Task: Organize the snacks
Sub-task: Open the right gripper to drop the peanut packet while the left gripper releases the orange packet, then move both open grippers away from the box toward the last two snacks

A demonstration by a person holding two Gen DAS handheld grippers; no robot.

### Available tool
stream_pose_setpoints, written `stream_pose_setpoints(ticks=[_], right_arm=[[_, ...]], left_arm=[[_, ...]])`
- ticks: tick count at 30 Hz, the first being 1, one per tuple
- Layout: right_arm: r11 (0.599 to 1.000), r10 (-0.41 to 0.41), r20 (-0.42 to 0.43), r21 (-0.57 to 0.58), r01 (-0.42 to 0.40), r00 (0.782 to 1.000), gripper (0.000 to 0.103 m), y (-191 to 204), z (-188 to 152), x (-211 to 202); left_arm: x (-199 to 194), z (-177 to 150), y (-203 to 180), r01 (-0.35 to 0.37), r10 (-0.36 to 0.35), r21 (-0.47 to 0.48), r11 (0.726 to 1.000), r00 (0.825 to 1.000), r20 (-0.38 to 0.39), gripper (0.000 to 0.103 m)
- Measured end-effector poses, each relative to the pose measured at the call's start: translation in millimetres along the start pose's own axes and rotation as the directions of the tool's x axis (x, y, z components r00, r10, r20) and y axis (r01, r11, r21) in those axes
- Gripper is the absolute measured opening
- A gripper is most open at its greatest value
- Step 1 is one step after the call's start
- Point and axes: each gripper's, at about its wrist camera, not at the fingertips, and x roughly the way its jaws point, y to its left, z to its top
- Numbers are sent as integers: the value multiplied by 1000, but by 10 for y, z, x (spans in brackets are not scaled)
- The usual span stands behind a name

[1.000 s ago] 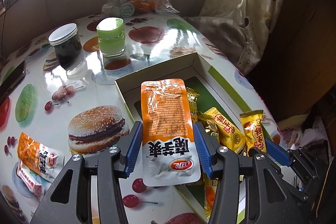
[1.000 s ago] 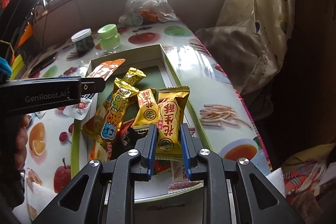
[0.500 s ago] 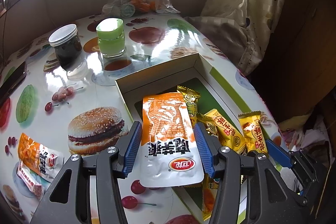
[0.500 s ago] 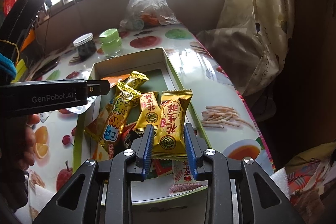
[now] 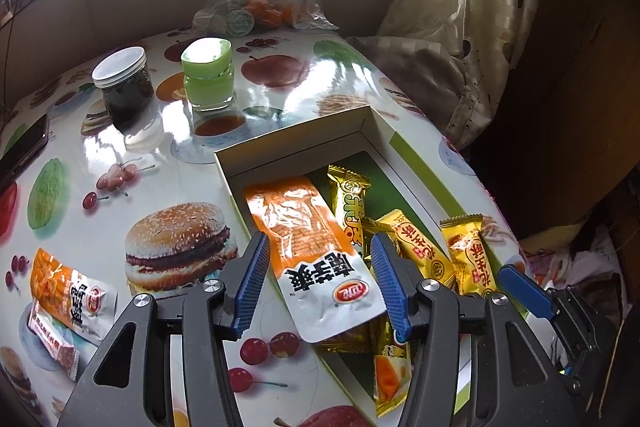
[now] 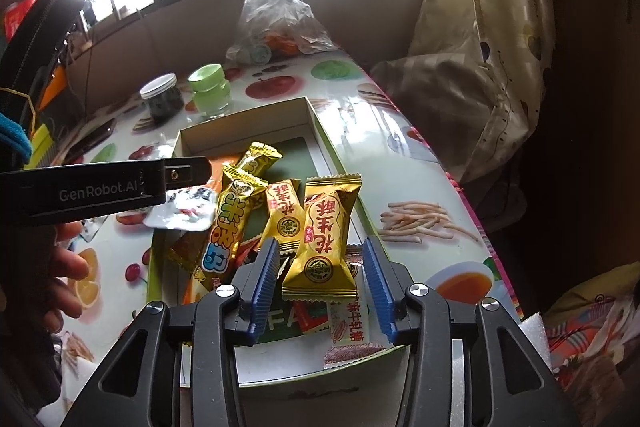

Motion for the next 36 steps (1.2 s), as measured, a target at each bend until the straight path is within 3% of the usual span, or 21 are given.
stream_pose_setpoints(ticks=[19, 36], right_arm=[[999, 9, 50, 31, -10, 999, 53, 117, -5, -236], [997, 75, 77, -26, -73, 994, 54, 540, 51, -320]], left_arm=[[-470, -171, 131, -6, 7, -20, 1000, 997, 74, 54], [-834, -493, 597, -99, 110, -87, 991, 986, 127, 54]])
